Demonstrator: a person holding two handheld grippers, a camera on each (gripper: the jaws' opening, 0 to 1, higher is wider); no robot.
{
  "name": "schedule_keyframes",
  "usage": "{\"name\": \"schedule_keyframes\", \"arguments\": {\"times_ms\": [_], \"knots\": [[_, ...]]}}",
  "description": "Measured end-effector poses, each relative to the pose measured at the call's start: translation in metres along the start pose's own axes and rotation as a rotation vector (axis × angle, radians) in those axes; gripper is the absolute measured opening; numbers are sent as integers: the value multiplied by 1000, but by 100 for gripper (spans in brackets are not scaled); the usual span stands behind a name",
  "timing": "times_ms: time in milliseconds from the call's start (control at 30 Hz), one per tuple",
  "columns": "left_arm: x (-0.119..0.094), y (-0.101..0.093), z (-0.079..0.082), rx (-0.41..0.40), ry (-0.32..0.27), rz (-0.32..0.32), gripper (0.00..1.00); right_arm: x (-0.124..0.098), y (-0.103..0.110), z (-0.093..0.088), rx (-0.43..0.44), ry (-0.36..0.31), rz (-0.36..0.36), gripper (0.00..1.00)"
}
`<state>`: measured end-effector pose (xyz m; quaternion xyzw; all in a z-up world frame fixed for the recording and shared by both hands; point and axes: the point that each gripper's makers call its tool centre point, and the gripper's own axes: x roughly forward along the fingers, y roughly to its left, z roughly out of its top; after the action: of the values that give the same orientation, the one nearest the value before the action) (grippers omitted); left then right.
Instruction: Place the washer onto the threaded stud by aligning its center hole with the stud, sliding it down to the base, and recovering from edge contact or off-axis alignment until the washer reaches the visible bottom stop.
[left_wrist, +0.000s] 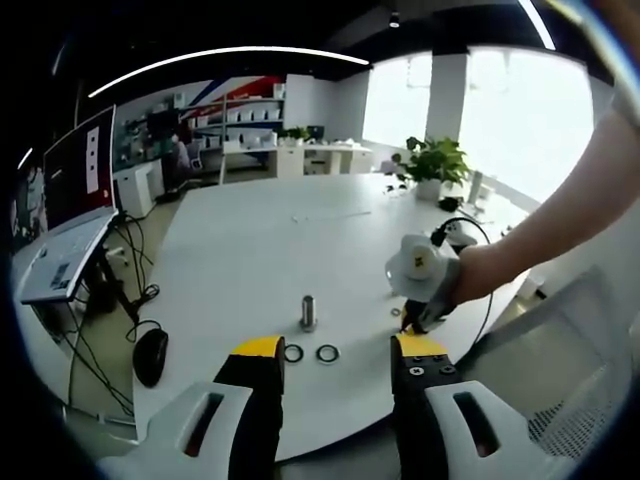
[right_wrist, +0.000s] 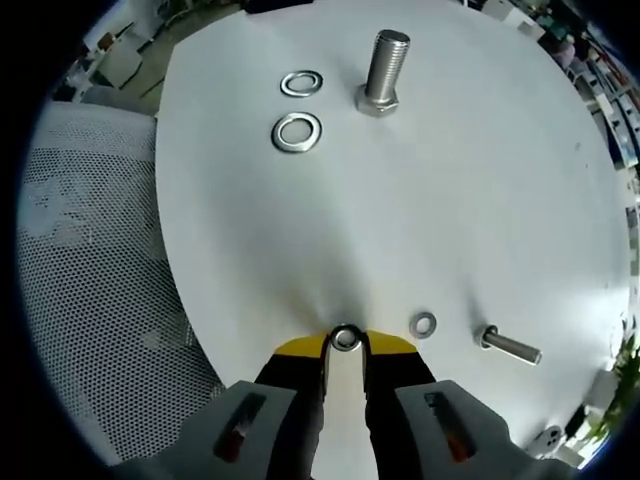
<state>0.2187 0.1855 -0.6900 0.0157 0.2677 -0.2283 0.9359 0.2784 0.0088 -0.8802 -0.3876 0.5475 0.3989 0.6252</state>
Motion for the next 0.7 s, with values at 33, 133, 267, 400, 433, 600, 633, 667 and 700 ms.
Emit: {"name": "schedule_keyframes", "arguments": {"times_ms": [33,133,267,400,433,600,633,667,700], "knots": [[0,0,0,0,0,0,40,0,0,0,0,0,0,16],[0,0,1,0,-4,2,40,0,0,0,-2,1,1,16],[0,1,1,0,-6,2,40,1,-1,0,-1,2,1,16],[0,1,0,0,-3,1,40,1,0,0,-4,1,-1,16],[0,1,1,1,-5,1,40,1,0,0,-3,1,-2,16],[0,1,1,0,-6,3,40,0,0,0,-9,-10,-10,15],[0,1,1,0,-7,4,40,1,0,0,-2,-17,-11,15],[0,1,1,-2,-8,4,40,0,0,0,1,-21,-11,15],[0,1,1,-2,-7,4,40,0,0,0,1,-26,-12,15]]}}
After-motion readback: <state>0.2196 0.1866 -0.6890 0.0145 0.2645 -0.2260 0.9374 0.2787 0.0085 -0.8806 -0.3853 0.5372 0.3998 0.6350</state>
